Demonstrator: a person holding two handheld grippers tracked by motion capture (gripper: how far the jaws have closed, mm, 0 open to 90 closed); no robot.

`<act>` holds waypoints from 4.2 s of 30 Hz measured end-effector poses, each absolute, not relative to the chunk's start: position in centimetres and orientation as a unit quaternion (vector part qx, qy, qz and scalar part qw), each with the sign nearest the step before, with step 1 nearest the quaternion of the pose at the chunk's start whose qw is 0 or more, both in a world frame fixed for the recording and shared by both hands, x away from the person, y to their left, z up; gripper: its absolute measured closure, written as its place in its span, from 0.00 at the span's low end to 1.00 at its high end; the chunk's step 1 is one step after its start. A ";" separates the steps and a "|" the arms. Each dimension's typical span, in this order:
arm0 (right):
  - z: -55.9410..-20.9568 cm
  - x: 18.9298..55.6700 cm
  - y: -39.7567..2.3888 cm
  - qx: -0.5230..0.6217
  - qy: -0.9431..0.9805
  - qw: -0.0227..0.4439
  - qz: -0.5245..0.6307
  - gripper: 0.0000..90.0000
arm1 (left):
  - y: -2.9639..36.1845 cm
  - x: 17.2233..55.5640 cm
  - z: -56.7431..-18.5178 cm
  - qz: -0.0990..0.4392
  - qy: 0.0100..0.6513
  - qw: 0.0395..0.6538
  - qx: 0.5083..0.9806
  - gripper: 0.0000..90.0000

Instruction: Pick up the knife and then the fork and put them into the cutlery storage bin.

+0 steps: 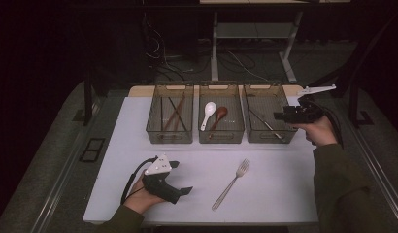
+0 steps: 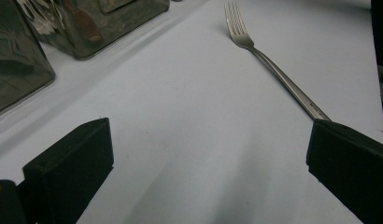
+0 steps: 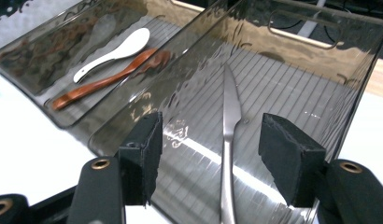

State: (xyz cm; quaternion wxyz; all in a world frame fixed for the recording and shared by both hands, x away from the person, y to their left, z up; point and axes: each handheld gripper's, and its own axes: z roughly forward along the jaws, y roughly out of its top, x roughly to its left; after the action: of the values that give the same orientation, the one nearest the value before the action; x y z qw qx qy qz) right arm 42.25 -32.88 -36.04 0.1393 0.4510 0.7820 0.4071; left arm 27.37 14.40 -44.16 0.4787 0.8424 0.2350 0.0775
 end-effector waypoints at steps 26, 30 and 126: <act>-39.0 34.8 -30.5 0.392 0.794 0.087 0.456 0.44 | 14.4 27.4 -44.2 0.077 0.238 0.477 0.842 0.00; -39.9 34.1 -29.2 0.384 0.800 0.069 0.455 0.46 | 14.4 27.4 -44.2 0.077 0.237 0.477 0.843 0.00; -26.1 40.5 -34.6 0.388 0.760 0.179 0.490 0.99 | 14.1 27.4 -44.4 0.072 0.236 0.470 0.848 0.00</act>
State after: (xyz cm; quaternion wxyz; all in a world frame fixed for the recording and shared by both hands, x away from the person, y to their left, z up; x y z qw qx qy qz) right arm 40.50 -34.56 -26.06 0.1791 0.3883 0.7596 0.4901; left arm 27.41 14.09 -44.40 0.4700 0.8475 0.2360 0.0719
